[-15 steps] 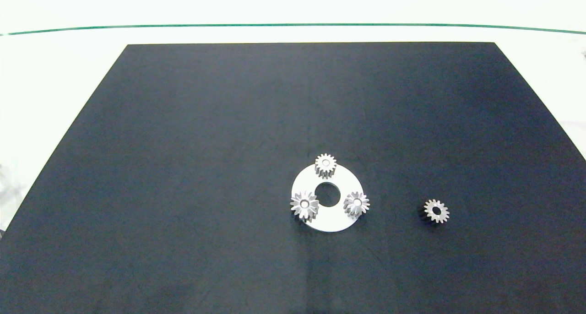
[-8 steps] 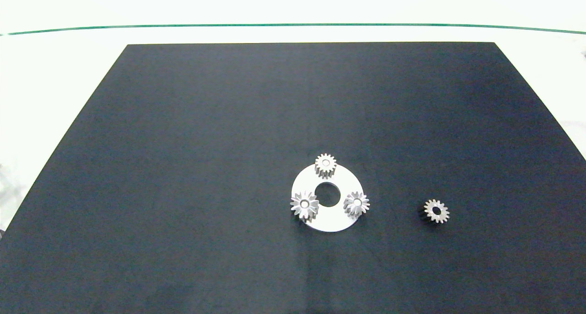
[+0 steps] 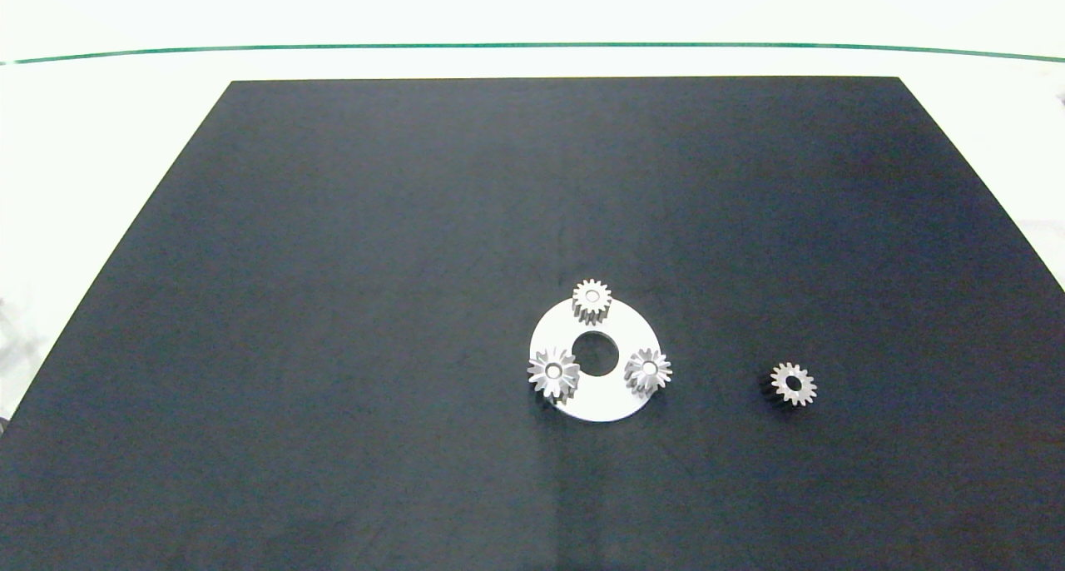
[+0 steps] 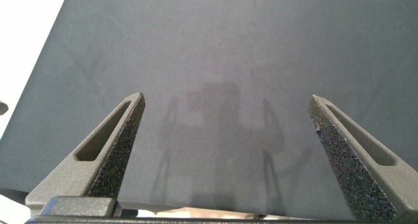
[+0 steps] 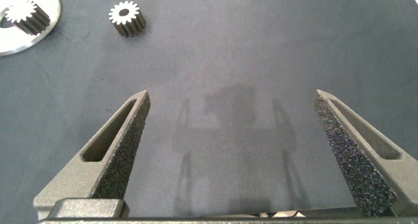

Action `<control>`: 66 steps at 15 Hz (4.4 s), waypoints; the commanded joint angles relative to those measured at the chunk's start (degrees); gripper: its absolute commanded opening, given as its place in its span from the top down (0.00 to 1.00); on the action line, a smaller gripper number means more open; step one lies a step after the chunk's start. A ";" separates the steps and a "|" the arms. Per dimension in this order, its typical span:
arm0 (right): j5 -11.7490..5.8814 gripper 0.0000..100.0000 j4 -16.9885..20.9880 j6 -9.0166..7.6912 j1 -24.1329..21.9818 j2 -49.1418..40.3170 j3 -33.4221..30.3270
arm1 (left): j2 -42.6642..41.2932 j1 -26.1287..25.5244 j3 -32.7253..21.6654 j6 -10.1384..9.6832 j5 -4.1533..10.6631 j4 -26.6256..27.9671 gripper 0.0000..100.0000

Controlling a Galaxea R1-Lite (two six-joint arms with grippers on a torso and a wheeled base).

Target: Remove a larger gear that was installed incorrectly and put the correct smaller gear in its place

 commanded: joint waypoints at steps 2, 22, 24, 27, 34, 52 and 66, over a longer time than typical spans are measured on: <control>0.06 0.00 -0.11 -0.40 0.01 0.08 0.01 | 0.07 0.02 0.10 0.13 0.06 -0.06 0.00; -0.21 0.00 0.77 -4.10 0.01 0.17 -3.15 | 0.07 0.02 0.01 0.74 0.06 -0.15 0.00; 0.06 0.00 5.96 -4.36 0.01 0.52 -8.43 | 0.07 0.02 -2.98 3.47 0.32 0.02 0.00; 1.02 0.00 16.33 -4.36 1.24 3.33 -17.30 | 0.16 0.02 -16.95 6.46 0.06 15.58 0.00; 1.02 0.00 26.35 -5.94 2.21 18.80 -34.09 | 16.33 -3.76 -38.22 7.69 -2.67 36.41 0.00; 1.29 0.00 29.43 -8.23 6.69 38.14 -40.68 | 59.31 -44.01 -44.29 12.96 0.94 17.95 0.00; 1.82 0.00 29.07 -8.23 6.87 39.37 -41.21 | 92.62 -45.77 -46.66 12.79 7.79 -12.54 0.00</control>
